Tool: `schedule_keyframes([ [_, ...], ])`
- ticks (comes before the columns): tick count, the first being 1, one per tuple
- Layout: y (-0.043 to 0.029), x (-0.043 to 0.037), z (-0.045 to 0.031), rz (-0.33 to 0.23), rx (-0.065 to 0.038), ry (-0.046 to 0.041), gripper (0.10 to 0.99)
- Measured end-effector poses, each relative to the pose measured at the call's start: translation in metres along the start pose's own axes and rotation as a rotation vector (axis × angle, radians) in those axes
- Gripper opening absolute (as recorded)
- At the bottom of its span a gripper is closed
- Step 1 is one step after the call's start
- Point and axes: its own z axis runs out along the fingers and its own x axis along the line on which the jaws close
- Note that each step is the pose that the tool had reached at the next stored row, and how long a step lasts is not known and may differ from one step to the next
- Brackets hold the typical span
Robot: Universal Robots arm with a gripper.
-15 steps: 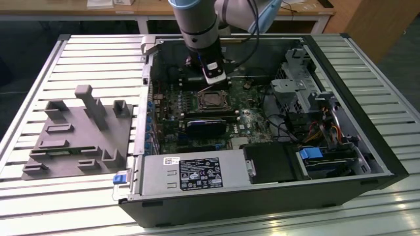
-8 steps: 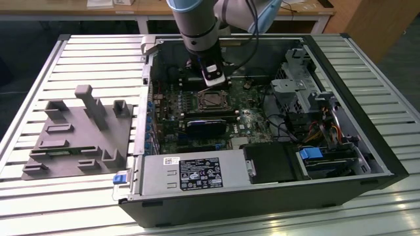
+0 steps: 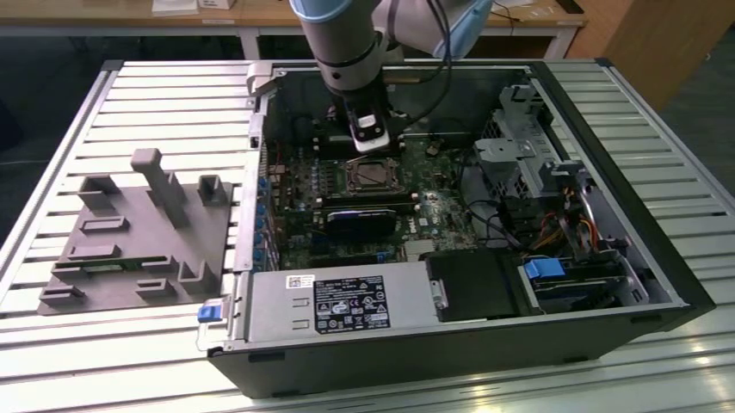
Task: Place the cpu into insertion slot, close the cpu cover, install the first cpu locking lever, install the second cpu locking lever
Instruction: 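Install the first cpu locking lever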
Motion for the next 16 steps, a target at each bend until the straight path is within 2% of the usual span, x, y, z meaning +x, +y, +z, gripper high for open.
schedule_keyframes([
  [5, 0.0026, 0.0017, 0.0019, 0.006, 0.003, -0.0042, 0.102],
  [11, 0.0034, 0.0029, 0.0045, -0.002, 0.026, -0.0175, 0.102],
  [16, 0.0034, 0.0029, 0.0044, -0.009, 0.025, -0.0157, 0.102],
])
